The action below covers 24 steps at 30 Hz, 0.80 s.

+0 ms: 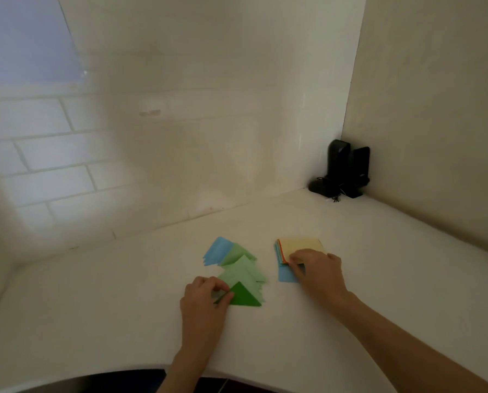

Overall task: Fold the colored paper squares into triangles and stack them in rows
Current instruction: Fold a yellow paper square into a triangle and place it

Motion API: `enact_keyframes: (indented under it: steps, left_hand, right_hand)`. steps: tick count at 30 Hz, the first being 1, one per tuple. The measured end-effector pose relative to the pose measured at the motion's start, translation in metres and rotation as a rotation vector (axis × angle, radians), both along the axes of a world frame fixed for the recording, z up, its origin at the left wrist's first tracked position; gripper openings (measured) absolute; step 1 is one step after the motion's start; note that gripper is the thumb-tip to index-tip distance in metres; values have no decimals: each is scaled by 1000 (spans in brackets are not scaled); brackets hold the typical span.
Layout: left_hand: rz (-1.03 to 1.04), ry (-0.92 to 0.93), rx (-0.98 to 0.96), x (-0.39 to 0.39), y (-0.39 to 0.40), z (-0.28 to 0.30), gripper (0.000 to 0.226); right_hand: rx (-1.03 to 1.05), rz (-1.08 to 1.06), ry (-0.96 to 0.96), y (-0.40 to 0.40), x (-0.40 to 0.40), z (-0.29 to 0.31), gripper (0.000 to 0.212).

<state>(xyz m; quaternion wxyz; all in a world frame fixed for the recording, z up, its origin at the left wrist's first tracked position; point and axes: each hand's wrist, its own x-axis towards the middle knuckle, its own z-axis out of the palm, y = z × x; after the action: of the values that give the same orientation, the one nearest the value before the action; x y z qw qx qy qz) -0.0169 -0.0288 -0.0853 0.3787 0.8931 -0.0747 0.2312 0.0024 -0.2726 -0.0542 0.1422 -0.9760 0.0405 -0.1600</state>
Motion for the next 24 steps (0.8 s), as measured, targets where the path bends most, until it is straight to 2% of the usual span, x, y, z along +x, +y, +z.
enact_keyframes:
  steps: [5,11,14,17,21,24]
  left_hand:
    - [-2,6,-41,-3,-1,0,25]
    - [-23,13,-153,-9,0,6,21]
    - [-26,-29,-192,-15,1,12,18]
    - [-51,-137,-134,-26,-6,19,20]
    - [-203,-191,-118,-44,-44,30,22]
    - [-415,-176,-77,-55,-79,33,18]
  right_hand:
    - [-45,-92,-47,5,4,-7,25]
    - [61,-134,-150,7,2,1,23]
    - [58,-92,-299,-1,-10,13,13]
    - [33,-38,-405,-14,-32,27,6]
    - [6,68,-396,-31,-75,25,13]
    - [-43,157,-367,-37,-108,8,12]
